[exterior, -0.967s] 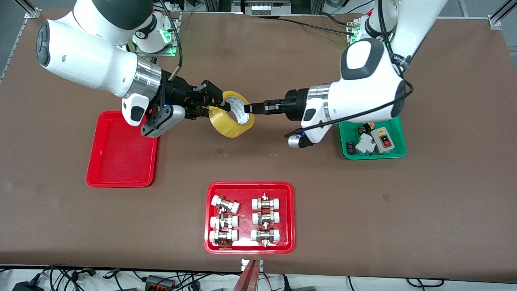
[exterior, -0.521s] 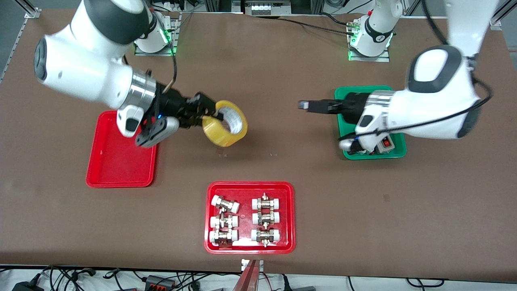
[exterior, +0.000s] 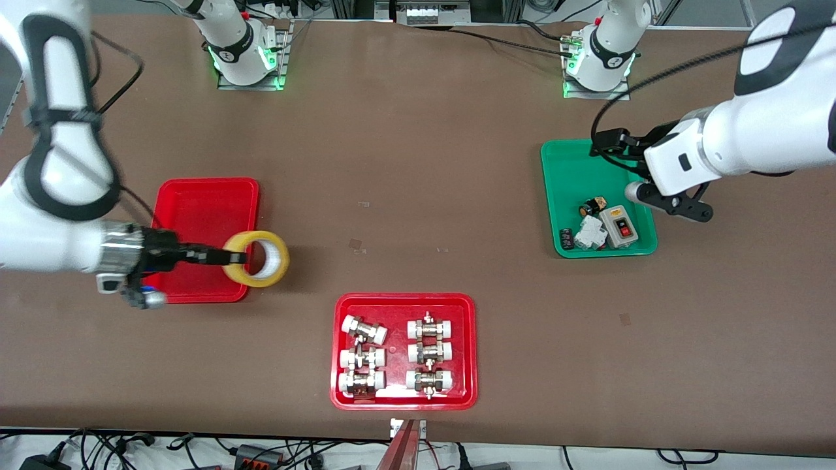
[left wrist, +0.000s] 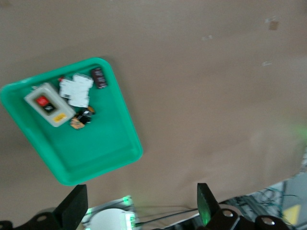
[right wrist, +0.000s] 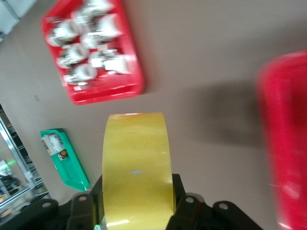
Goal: Left arm passes tape to right arm into tray
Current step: 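Move the tape over the red tray while the left gripper withdraws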
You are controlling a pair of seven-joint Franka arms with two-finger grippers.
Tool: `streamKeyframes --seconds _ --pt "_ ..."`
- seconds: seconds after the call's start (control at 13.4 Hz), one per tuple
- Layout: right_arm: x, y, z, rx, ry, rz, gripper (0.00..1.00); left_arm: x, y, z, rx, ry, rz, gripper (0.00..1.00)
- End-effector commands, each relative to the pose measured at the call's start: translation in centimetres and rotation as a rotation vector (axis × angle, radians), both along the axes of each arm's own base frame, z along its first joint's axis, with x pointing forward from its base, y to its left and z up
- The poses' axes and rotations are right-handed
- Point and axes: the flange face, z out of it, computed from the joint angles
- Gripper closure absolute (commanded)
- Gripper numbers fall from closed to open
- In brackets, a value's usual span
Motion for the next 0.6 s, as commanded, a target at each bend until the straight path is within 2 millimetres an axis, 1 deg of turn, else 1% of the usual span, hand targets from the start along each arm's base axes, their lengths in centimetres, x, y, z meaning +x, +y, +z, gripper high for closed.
streamKeyframes --seconds 0.0,0.07,0.15,0.22,0.3,0.37,0.52 --pt "-1.0 -7.9 -5.3 0.098 0.027 0.016 0.61 -0.7 0.5 0.5 0.061 -0.043 -0.05 0.0" --pt "-1.6 -9.9 -6.5 0.106 0.039 0.013 0.61 -0.9 0.5 1.3 0.068 -0.071 -0.045 0.0" --pt "-2.1 -11.4 -7.5 0.096 0.045 0.025 0.6 -1.7 0.0 2.5 0.079 -0.098 -0.046 0.0" --pt "-2.6 -12.3 -8.2 0.073 0.056 0.04 0.61 -2.5 -0.7 3.7 0.095 -0.128 -0.041 0.0" --pt "-3.1 -13.1 -9.2 0.062 0.079 0.041 0.6 -3.0 -0.6 4.6 0.11 -0.147 -0.033 0.0" --pt "-4.0 -13.2 -9.7 0.086 0.121 0.052 0.6 -3.4 -0.4 4.8 0.128 -0.145 -0.025 0.0" --pt "-5.1 -14.1 -10.4 0.116 0.168 0.058 0.59 -5.3 -0.7 5.0 0.151 -0.164 -0.023 0.0"
